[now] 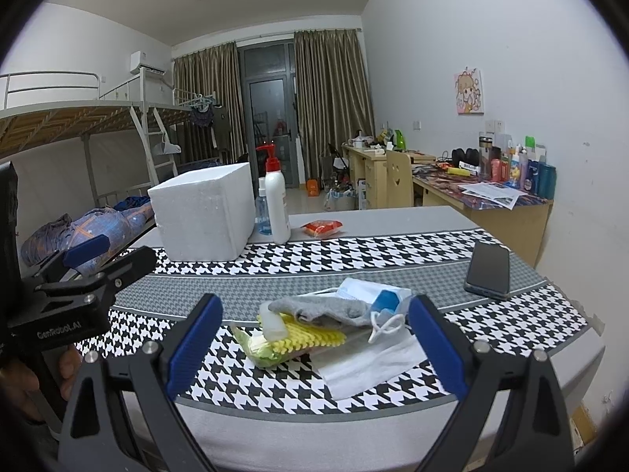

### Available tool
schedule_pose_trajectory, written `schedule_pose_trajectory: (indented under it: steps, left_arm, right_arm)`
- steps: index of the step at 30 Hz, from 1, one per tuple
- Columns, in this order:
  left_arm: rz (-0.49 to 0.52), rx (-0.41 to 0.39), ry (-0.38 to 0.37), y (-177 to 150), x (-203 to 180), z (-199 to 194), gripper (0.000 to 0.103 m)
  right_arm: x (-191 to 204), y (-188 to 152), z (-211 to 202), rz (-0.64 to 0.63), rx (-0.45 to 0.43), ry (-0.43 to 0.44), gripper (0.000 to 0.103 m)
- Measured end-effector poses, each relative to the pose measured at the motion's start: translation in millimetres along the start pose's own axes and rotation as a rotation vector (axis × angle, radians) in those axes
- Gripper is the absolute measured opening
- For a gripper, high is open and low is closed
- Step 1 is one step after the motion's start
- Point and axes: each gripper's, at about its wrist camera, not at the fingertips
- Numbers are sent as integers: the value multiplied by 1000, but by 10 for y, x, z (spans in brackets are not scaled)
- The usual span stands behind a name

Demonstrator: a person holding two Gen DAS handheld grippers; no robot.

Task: Organize soft objects
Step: 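Move both tools toward the pile of soft items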

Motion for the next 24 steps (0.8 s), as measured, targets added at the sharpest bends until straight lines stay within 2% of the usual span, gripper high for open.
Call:
schedule_pose_trajectory:
  steps: [11,24]
  left_arm:
    - [2,12,-11,-15,-20,43,102]
    - [5,81,-48,-46,-103,273,102]
  right_arm:
    - [-17,-16,32,-1,14,-1,98]
    - [-117,-22,170,16,53,-10,98]
Point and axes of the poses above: each gripper's, at about its wrist camera, not at the fingertips, and z roughly the way its jaws point, x to its left, y to its top, and after that the axes turned 1 degree about x, right-handed
